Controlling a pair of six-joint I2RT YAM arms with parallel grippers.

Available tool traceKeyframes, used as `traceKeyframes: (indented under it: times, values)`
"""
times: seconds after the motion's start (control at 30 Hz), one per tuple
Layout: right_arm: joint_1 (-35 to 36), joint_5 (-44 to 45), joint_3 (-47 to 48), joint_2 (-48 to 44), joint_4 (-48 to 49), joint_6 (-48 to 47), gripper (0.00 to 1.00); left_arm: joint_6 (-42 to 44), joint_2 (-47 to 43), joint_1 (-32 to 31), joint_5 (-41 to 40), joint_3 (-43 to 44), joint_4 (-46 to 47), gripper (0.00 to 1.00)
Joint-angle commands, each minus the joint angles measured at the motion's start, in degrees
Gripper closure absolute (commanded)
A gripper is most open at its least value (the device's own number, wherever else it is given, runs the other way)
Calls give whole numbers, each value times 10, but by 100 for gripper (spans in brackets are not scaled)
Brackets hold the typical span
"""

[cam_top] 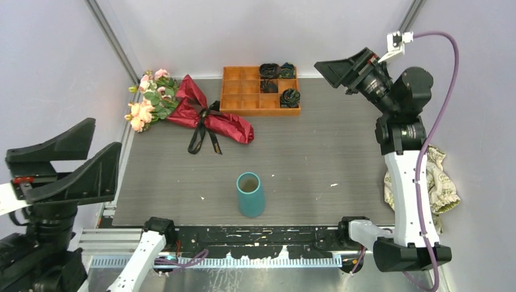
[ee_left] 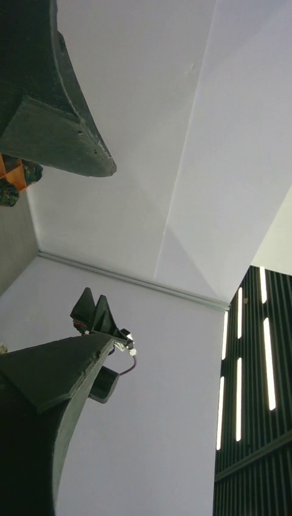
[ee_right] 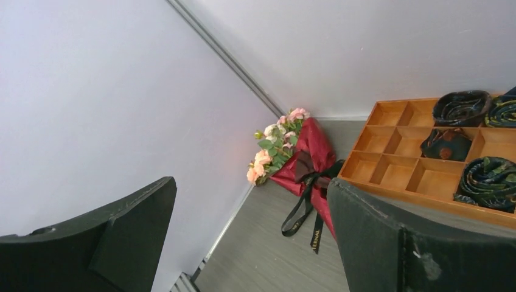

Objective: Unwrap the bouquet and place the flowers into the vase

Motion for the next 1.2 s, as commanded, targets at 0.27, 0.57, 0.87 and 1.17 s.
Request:
traceKeyframes:
  times: [0.27,0.57,0.87,1.17]
  values:
    - [229,192,77,0,-362,-160,16,-2,149,-2,-50,-55,-230,12]
    - [600,582,52,76,-522,-131,27,8,164,-2,-71,-164,-250,25]
    - [679,593,18,162,-485,-91,40,22,137,-2,-99,-161,-276,25]
    - [680,564,-25,195,-429,-82,48,31,113,-2,-121,-171,-288,25]
